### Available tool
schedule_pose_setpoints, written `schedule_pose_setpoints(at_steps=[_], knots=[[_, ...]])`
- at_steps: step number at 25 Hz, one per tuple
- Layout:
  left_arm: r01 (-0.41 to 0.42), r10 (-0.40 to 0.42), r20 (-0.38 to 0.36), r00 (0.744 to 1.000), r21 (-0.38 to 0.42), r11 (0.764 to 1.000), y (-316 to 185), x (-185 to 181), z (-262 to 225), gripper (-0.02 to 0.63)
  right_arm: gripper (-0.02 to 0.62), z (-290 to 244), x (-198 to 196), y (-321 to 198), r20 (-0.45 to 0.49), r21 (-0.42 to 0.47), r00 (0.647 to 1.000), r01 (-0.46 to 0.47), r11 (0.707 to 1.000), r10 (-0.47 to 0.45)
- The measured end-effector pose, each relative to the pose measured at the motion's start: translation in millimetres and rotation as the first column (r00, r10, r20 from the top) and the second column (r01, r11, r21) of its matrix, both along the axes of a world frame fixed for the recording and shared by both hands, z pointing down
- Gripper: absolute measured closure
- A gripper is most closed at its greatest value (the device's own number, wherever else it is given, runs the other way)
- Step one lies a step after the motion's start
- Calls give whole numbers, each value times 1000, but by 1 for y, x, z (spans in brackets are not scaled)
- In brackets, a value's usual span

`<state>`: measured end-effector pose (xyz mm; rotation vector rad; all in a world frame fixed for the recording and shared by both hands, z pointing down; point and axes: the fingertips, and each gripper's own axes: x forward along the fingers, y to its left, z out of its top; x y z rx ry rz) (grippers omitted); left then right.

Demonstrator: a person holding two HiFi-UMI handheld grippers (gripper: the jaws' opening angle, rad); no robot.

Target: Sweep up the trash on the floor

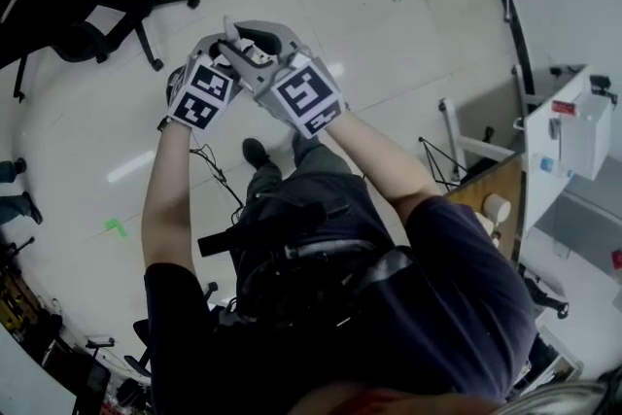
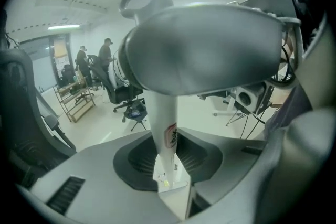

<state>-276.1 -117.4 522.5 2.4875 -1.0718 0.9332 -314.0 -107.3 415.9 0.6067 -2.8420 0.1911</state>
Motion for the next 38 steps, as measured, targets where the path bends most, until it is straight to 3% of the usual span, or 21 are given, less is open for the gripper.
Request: schedule_pose_setpoints(at_steps=[6,11,19,25,30,35,38], knots=[[-43,42,5,999,113,993,18,-5,-64,520,479,-64,-10,27,-2,109,999,40,993,-40],[-87,84,24,996,212,973,19,3,-104,518,479,-101,-2,35,-9,187,1000,19,982,-17],[-127,125,28,992,330,936,7,39,-134,518,477,-126,35,31,-12,276,996,-87,957,94],[-185,168,78,983,355,916,-20,87,-146,512,468,-138,87,2,26,372,970,-234,898,242],[-160,143,74,987,370,915,-50,130,-147,499,468,-140,131,-32,50,347,958,-282,894,283],[-73,114,-103,988,338,938,-71,157,-148,471,469,-137,170,-70,110,267,947,-320,909,301],[-86,135,-125,983,332,939,-82,172,-151,462,474,-140,195,-90,134,208,942,-331,920,309]])
